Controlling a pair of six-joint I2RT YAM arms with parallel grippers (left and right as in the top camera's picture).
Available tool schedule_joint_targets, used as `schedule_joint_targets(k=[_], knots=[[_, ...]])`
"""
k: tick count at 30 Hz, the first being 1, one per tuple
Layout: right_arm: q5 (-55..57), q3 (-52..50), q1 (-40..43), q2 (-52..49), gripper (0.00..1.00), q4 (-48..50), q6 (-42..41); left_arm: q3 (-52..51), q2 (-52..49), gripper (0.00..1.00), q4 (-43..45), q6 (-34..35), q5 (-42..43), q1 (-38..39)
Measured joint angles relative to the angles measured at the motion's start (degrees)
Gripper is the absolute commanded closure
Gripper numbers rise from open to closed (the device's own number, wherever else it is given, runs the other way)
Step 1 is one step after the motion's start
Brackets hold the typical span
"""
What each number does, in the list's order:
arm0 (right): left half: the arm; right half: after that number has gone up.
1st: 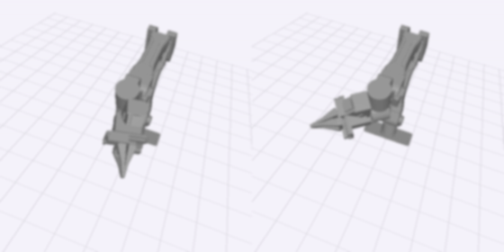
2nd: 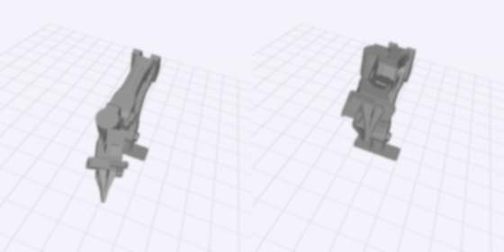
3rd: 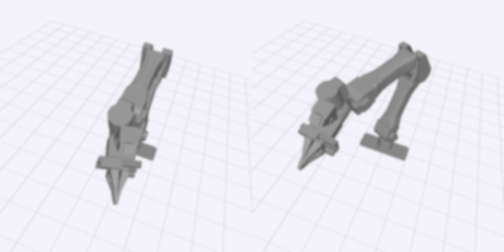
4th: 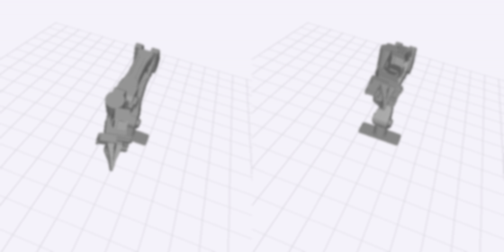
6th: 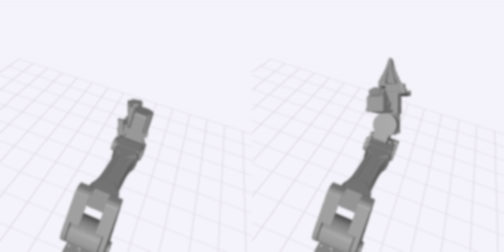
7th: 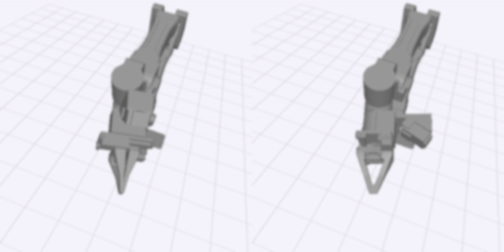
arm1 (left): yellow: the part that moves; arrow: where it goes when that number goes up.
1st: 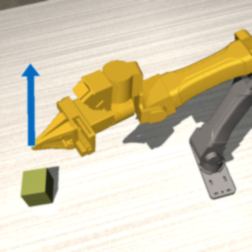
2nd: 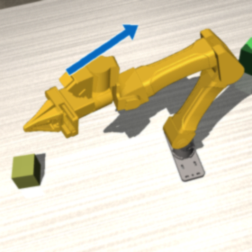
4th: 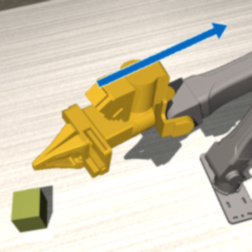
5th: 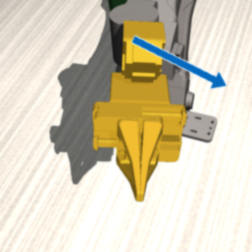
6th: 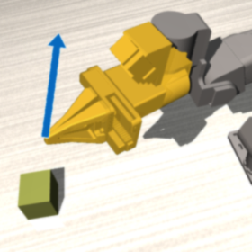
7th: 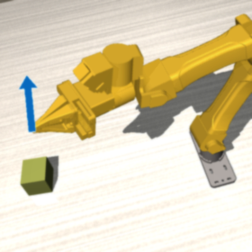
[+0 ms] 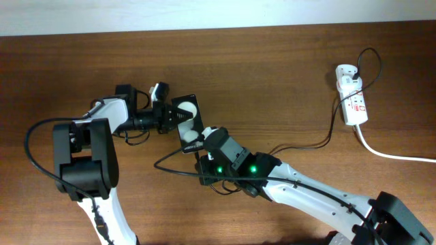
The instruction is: Plug charger to phone and switch on socket
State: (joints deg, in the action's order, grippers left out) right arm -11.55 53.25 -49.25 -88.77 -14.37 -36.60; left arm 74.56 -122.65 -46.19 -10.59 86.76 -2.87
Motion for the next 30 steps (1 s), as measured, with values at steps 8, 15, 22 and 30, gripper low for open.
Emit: schedule_joint_targets(k=[8,15,22,30], knots=[[1.22,0.11,0.98,0.15,0.02,2.29,-0.63,-0.04,0.0,1.0,-0.31,0.02,-0.66,0.39],[2.47,0.26,7.96,0.15,0.01,-6.1,-0.24,-0.22,0.0,1.0,5.38,1.25,-9.9,0.87],[2.67,0.33,16.83,0.2,0.01,-13.55,-0.17,-0.22,0.0,0.98,6.97,16.55,-35.15,1.6],[2.64,0.33,16.94,0.22,0.01,-13.53,-0.2,-0.2,1.68,0.69,10.69,23.63,-44.44,7.85]])
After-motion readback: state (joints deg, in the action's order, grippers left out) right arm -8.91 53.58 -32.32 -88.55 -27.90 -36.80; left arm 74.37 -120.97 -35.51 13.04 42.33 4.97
